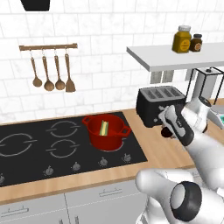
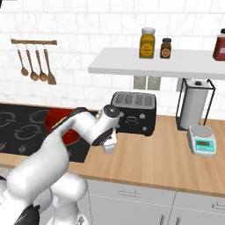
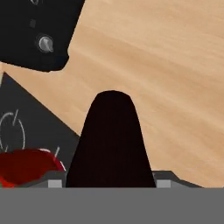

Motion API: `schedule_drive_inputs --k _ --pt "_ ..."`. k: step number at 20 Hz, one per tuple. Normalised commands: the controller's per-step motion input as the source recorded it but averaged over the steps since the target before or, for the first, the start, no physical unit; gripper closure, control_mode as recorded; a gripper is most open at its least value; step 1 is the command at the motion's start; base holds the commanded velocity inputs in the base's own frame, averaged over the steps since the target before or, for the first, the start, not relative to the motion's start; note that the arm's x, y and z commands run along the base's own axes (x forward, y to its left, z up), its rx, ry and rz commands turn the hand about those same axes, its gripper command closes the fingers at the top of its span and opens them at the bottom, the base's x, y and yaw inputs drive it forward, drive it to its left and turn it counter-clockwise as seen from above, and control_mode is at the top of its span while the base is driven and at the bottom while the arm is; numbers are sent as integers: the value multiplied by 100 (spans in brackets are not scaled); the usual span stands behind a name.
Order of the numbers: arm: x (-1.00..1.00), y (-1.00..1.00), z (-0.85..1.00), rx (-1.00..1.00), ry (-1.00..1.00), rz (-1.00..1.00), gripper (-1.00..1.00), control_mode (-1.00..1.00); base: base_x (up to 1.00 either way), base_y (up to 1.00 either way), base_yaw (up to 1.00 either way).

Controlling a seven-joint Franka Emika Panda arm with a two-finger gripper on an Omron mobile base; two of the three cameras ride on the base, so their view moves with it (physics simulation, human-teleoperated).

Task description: Put the avocado and corn in the pot. Retrieve the spatula and lightly stir the vegetables in the pot.

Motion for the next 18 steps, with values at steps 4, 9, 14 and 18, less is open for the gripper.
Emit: schedule_drive_inputs --k 4,9,14,18 --pt "-11 97 51 -2 -35 5 100 -100 0 0 0" --pt "-4 64 95 -1 -30 0 100 -100 0 0 0" --pt "43 72 63 -7 -1 8 100 -100 0 0 0" --pt "87 75 14 -13 19 11 100 -100 0 0 0"
